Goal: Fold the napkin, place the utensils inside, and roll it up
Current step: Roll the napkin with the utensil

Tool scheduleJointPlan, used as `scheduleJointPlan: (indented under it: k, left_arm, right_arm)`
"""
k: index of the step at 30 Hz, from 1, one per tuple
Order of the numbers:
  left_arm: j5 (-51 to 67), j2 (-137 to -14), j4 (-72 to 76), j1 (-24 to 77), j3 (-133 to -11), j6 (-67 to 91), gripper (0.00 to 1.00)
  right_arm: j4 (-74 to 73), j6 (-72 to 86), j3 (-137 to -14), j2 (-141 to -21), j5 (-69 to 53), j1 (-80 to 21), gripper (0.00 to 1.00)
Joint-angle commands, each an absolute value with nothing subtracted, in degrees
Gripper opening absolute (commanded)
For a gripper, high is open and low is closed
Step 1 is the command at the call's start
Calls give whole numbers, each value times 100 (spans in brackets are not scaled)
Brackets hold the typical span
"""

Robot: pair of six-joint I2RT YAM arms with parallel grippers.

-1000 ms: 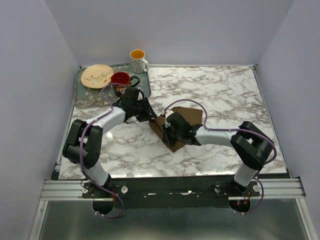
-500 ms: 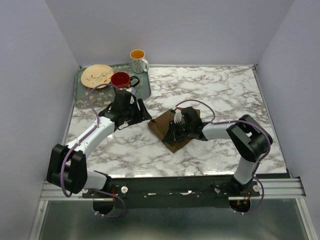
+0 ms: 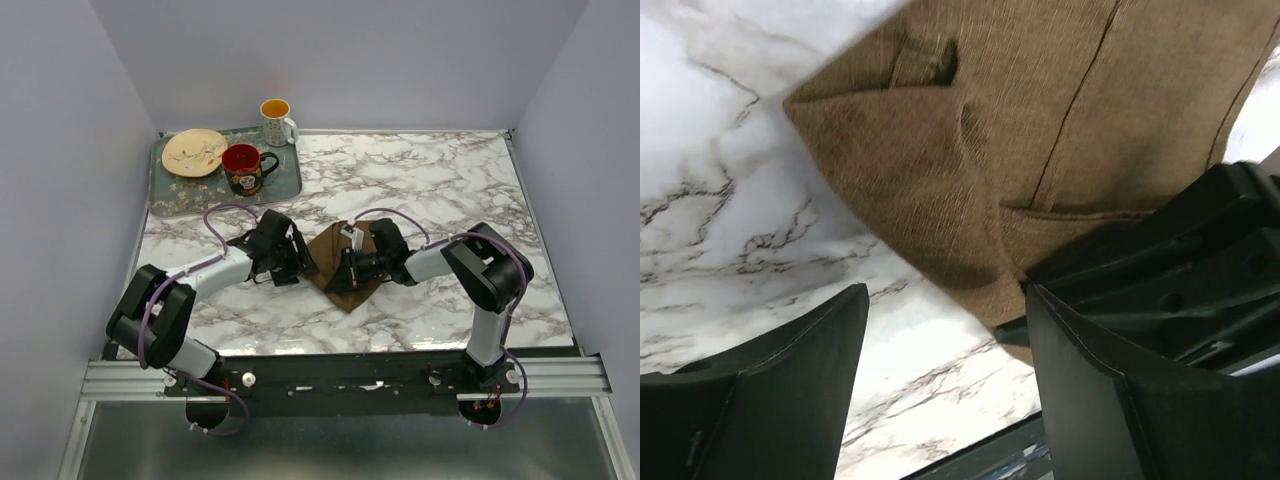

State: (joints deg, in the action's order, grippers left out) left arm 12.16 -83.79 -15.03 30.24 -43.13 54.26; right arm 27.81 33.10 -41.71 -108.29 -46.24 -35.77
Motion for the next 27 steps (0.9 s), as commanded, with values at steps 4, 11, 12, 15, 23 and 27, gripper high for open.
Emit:
scheduleJointPlan:
  k: [4,11,12,15,23,27]
  left_arm:
    - [976,-8754,-879,3076,-4289,5941,71]
    - [739,-8938,-984,3076,-4254,6231,62]
    - [634,-8956,-1089,3085,-4254,6266,59]
    - [475,-9026,-1265,3094,-4254,6459,57]
    - [141,-9360,-1670,3287,-4420,7049,54]
    - [140,-9299,-1697,3515,-4325,7486,61]
  right_arm:
    - [2039,3129,-3911,-11215,-4693,-3507,0]
    - [2022,3173,-3999,-11224,-4737,-3481,1]
    - [2013,3208,-4008,-11224,-4720,-3489,1]
    - [2013,3234,-4069,-11232,-4729,-3480,1]
    - [1916,3243,-4148,-11171,-4667,-3489,0]
    - [1916,3331,-4175,-11197,-4649,-3480,1]
